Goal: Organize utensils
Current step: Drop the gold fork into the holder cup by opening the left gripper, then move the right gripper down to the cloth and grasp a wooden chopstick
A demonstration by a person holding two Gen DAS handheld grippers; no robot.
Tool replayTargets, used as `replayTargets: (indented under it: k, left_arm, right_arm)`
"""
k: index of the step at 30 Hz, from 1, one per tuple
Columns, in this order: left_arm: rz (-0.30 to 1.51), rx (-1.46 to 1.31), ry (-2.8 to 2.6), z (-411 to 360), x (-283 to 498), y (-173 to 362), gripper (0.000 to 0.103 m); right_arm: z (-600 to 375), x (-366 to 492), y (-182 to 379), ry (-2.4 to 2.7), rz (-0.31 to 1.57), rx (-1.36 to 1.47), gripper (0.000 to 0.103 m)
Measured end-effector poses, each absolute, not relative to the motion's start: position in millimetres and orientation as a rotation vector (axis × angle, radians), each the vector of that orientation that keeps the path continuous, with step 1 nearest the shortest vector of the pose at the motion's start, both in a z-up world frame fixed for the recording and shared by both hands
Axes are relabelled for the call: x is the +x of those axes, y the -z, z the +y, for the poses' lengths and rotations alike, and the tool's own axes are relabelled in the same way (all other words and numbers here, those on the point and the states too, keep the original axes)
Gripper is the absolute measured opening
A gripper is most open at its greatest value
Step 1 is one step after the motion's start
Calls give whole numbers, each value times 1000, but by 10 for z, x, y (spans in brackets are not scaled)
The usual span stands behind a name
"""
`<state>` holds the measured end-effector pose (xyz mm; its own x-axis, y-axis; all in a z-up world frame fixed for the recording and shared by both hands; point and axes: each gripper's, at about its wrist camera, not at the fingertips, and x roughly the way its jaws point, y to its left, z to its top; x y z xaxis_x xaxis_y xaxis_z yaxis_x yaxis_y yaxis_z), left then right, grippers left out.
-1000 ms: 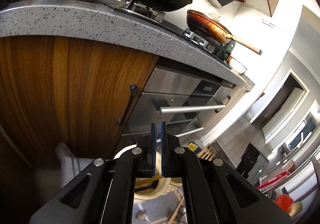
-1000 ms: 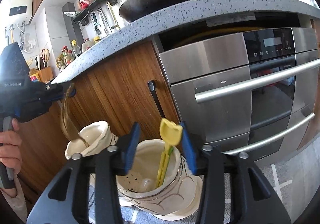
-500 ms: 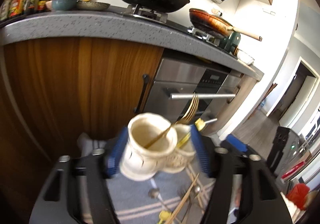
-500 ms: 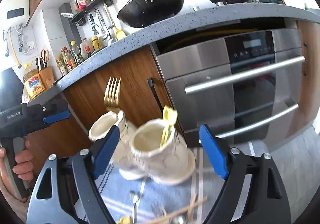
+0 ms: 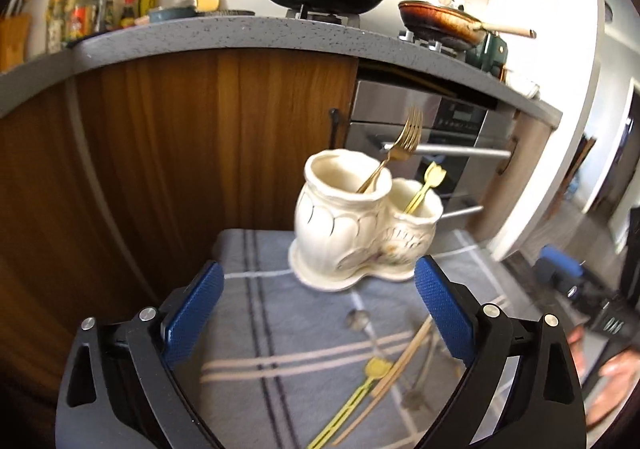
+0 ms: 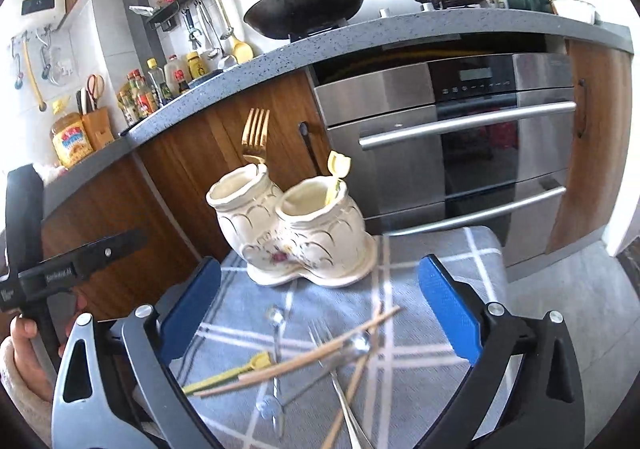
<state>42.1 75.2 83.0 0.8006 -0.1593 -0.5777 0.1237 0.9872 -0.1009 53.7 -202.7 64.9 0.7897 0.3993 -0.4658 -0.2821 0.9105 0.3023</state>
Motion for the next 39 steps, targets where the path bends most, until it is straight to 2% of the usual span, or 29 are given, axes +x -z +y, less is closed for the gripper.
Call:
replayTargets:
  k: [8,15,25,28,35,39]
  left_arm:
    - [633,-7,125,572,265,-549,98]
    - [700,49,88,498,345,-115,98]
    - [726,50,94,556,482,123,98]
    - [745,35,112,555,533,167,98]
    - [766,50,135,488,566,231,98]
    - [772,65,148,455,566,258,98]
  right_arm:
    - [-2132,479,-386,-302,567,231,97]
    - [-2170,697,31,-290,671,228,97]
    - [-2079,927,415,-320,754,145,97]
    - [-2047,968,447,-353,782,152,90]
    - [-1929,1046,515,-385,835,129,54]
    - [-1875,1075,533,-395,860,110,42]
